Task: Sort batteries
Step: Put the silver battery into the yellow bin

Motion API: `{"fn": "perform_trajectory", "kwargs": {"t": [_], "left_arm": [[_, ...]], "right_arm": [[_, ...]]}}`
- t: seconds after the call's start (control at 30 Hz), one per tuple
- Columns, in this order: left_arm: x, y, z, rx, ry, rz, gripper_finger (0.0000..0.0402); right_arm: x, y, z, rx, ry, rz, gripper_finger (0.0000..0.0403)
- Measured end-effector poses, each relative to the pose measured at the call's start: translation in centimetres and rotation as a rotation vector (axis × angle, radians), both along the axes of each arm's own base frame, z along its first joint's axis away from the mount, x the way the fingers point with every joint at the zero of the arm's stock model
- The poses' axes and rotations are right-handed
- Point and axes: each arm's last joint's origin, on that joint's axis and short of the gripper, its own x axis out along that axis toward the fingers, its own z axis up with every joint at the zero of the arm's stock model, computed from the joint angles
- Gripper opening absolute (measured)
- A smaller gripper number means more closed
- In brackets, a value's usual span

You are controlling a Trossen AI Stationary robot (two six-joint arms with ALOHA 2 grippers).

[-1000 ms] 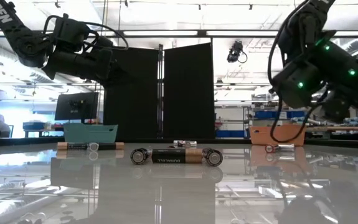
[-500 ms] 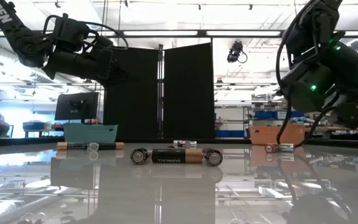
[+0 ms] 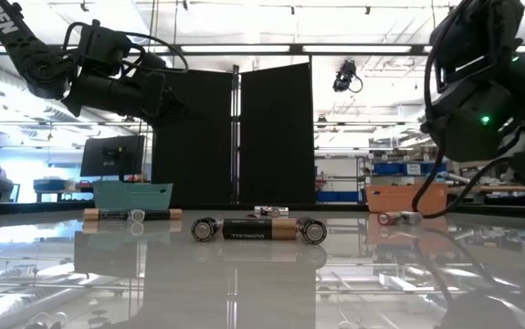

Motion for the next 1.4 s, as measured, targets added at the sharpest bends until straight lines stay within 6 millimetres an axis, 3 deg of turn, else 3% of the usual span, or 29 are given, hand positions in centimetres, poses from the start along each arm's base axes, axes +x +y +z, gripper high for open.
{"fn": "perform_trajectory", "kwargs": {"t": [0.23, 0.47, 0.77, 0.97, 1.2, 1.4], "left_arm": [[0.0, 0.0, 0.0, 0.004, 0.002, 0.0, 0.0006], [0.0, 0.0, 0.0, -0.003, 0.004, -0.008, 0.0006], [0.0, -0.1, -0.6, -0.037, 0.05, -0.011, 0.0006], [0.0, -0.2, -0.6, -0.04, 0.049, -0.04, 0.0006], [0.0, -0.3, -0.8, -0.054, 0.071, -0.049, 0.0006], [0.0, -0.3, -1.0, -0.068, 0.09, -0.049, 0.0006]], "right_arm": [[0.4, 0.0, -0.1, -0.118, -0.038, 0.038, 0.0009], [2.3, -2.3, 2.8, -0.246, -0.085, 0.11, 0.0008], [7.7, -5.5, 5.9, -0.273, -0.856, -0.006, 0.0019], [10.8, -6.0, 5.9, -0.283, -1.15, 0.043, 0.0076], [11.8, -5.4, 3.9, -0.318, -1.122, 0.092, 0.0189], [12.4, -5.5, 5.0, -0.297, -1.167, 0.255, 0.0263]]}}
